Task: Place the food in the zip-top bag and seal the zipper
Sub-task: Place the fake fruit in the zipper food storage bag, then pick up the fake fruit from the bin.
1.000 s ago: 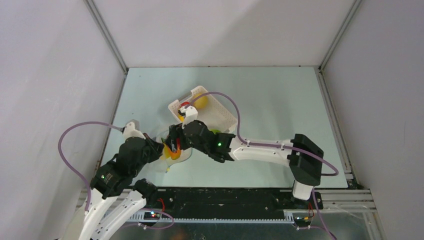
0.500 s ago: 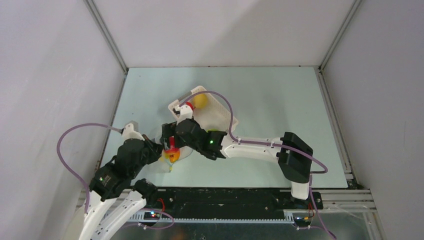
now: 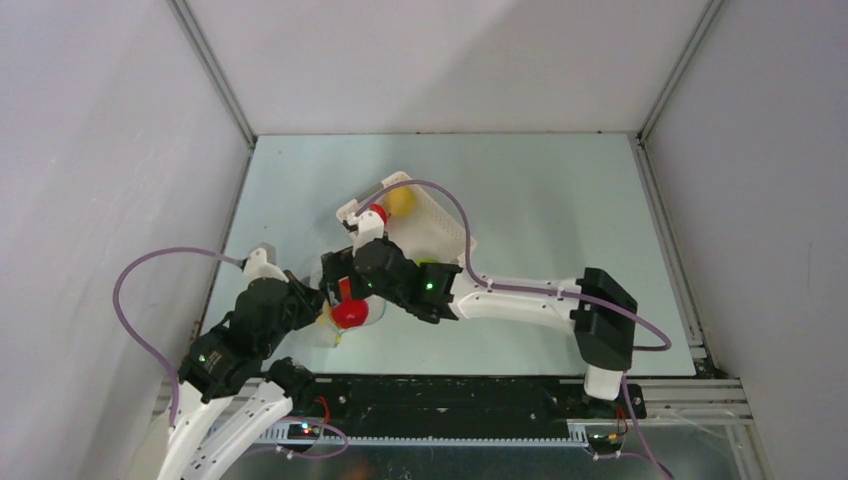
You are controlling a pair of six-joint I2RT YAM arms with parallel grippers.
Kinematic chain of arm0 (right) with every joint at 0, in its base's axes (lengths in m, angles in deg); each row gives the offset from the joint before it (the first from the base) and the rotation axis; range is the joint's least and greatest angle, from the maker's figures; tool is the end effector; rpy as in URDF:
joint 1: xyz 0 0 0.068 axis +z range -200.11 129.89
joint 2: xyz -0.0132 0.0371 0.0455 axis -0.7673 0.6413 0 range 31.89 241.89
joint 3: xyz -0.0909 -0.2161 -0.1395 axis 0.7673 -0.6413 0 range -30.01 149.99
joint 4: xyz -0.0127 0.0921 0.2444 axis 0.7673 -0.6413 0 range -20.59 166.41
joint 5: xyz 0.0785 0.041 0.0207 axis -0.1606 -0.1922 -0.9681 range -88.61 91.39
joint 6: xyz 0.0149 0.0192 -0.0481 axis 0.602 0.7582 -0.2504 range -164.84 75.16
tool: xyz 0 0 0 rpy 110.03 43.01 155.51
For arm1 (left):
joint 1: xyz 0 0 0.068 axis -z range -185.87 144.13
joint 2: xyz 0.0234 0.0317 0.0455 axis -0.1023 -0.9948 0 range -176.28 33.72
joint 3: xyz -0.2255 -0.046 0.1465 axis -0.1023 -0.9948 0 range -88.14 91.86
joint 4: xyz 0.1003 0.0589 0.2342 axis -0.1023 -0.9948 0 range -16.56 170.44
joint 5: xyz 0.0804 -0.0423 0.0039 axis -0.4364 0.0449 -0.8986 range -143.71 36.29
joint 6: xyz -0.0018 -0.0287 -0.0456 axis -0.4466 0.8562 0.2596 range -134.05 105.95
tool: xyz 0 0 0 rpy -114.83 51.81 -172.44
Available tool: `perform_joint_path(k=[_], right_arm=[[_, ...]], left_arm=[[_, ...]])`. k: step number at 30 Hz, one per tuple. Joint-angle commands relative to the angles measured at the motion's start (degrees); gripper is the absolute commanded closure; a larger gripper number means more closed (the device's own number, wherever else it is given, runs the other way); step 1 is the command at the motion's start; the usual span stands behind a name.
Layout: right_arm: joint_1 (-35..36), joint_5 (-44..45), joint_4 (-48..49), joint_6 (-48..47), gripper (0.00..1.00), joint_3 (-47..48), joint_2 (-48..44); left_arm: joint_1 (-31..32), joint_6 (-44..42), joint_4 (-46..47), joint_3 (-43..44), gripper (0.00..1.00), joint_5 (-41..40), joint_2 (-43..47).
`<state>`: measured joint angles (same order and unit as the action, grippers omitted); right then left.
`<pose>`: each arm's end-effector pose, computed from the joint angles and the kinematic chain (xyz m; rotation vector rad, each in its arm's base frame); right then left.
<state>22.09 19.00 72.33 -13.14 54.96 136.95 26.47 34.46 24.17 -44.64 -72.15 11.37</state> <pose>0.1441 0.4135 0.2964 -0.5211 2.0118 0.8567 0.0660 -0.0284 0.2962 -0.4877 2.1299 -0.4641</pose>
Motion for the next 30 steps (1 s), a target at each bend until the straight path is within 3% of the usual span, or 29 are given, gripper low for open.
perform_joint_path(k=[1, 8, 15, 24, 30], right_arm=[[1.8, -0.8, -0.4, -3.5, 0.00, -1.0, -8.8], [1.0, 1.2, 0.5, -5.0, 0.01, -7.0, -16.8], [-3.3, 3.4, -2.4, -4.3, 0.01, -8.7, -18.9], [-11.6, 2.1, -4.7, -2.1, 0.01, -8.7, -15.6], [-15.3, -6.2, -7.5, 0.7, 0.01, -8.7, -10.7]], left_arm=[[0.1, 1.7, 1.4, 3.1, 1.00, -2.7, -0.4], [0.2, 3.1, 0.7, 4.4, 1.00, -4.6, -1.3], [0.1, 3.5, 0.0, 5.5, 1.00, -5.7, -2.9], [0.1, 3.2, 0.0, 6.2, 1.00, -7.7, -2.4], [0.2, 2.1, 0.4, 6.8, 1.00, -8.3, -2.9]])
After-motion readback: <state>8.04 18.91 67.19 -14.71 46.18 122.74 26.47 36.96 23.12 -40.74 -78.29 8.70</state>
